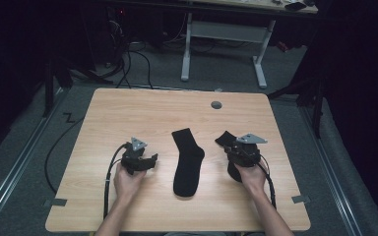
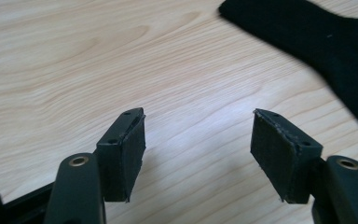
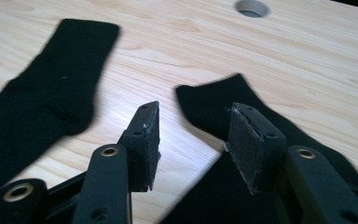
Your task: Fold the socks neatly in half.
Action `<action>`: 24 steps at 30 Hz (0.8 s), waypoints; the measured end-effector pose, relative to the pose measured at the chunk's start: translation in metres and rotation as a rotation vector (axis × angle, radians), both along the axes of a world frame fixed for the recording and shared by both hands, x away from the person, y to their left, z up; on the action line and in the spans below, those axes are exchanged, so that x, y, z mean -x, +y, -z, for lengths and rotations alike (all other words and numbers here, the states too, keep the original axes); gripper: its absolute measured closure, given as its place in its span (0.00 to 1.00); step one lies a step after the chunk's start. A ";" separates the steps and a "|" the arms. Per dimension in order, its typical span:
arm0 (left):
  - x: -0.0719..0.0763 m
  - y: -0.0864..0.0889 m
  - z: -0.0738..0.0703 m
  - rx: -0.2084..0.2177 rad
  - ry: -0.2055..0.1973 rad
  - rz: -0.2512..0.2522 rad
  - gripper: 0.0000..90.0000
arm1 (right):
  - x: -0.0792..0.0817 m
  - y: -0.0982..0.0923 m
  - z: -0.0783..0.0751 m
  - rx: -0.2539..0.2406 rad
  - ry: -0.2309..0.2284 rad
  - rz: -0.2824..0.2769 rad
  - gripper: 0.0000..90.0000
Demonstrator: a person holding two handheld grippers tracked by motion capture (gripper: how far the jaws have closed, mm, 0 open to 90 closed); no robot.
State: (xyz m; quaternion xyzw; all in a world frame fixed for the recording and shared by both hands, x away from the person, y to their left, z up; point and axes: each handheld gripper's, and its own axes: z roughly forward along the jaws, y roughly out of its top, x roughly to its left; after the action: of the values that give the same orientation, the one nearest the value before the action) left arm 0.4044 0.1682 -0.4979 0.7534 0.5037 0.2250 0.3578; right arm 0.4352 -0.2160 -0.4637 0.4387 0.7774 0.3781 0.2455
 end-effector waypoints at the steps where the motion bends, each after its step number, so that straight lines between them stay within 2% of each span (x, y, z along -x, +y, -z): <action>1: 0.000 0.003 0.000 -0.008 0.001 -0.006 0.39 | -0.001 -0.009 0.000 -0.003 -0.001 0.020 0.59; 7: 0.002 0.018 0.001 -0.030 0.005 -0.038 0.40 | -0.003 -0.027 0.002 -0.002 0.006 0.067 0.60; 11: 0.005 0.027 0.008 -0.032 0.006 -0.059 0.40 | -0.008 -0.038 0.007 0.005 0.023 0.107 0.60; 19: 0.010 0.031 0.010 -0.026 -0.007 -0.060 0.40 | -0.022 -0.043 0.021 0.048 0.057 0.145 0.60; 24: 0.010 0.032 0.010 -0.009 -0.007 -0.062 0.40 | -0.029 -0.041 0.029 0.074 0.069 0.145 0.60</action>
State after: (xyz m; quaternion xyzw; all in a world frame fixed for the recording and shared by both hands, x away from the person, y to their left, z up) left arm 0.3944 0.2001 -0.5080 0.7381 0.5246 0.2410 0.3491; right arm 0.4646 -0.2573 -0.4931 0.4973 0.7648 0.3153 0.2613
